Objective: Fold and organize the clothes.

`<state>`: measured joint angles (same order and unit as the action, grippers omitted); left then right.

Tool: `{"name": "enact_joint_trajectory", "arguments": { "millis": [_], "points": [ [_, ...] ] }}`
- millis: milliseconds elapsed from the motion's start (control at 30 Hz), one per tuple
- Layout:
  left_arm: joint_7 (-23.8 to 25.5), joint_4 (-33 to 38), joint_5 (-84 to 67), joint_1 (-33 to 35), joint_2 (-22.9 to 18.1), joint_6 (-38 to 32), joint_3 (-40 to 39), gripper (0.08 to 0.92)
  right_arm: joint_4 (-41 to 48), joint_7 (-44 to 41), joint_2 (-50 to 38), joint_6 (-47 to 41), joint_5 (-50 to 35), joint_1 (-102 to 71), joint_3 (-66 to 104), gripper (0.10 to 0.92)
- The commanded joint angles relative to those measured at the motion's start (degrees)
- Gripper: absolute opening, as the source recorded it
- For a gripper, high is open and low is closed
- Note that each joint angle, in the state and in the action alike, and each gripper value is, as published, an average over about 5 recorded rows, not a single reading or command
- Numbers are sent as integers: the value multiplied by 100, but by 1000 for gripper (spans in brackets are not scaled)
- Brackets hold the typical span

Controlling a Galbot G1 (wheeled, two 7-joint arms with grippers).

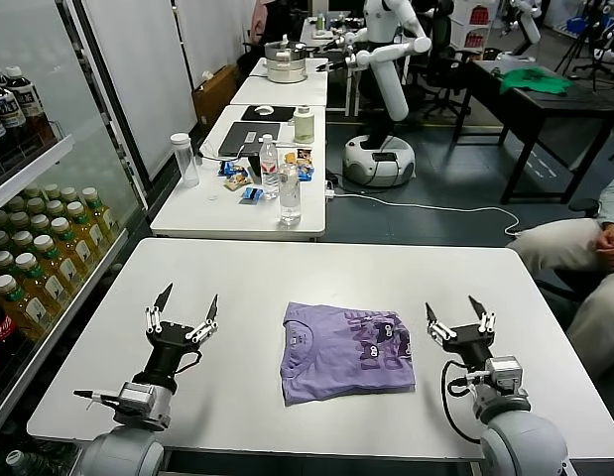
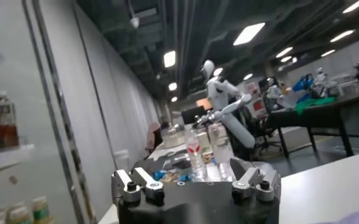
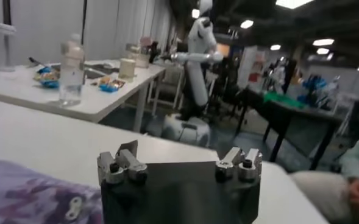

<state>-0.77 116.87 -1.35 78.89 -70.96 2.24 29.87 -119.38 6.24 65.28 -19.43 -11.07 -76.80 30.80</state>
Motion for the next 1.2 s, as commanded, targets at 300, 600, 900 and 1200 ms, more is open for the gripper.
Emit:
{"name": "enact_joint_trajectory", "arguments": {
  "millis": [300,600,900,1200],
  "points": [
    [406,-630,-45,-338,172,-630,-27,823,780,-203,443,819,1516,571,281,823],
    [469,-741,-246,-469,127,-390,-96,823,1217,-246,484,980,1722,941,246,823],
    [561,-761,-273,-413,45,-457,-49,823,1195,-433,447,1117,2056,1016,363,823],
    [476,-746,-226,-452,-75,-354,-78,823,1184,-456,476,1184,2158,987,496,823]
  ]
}}
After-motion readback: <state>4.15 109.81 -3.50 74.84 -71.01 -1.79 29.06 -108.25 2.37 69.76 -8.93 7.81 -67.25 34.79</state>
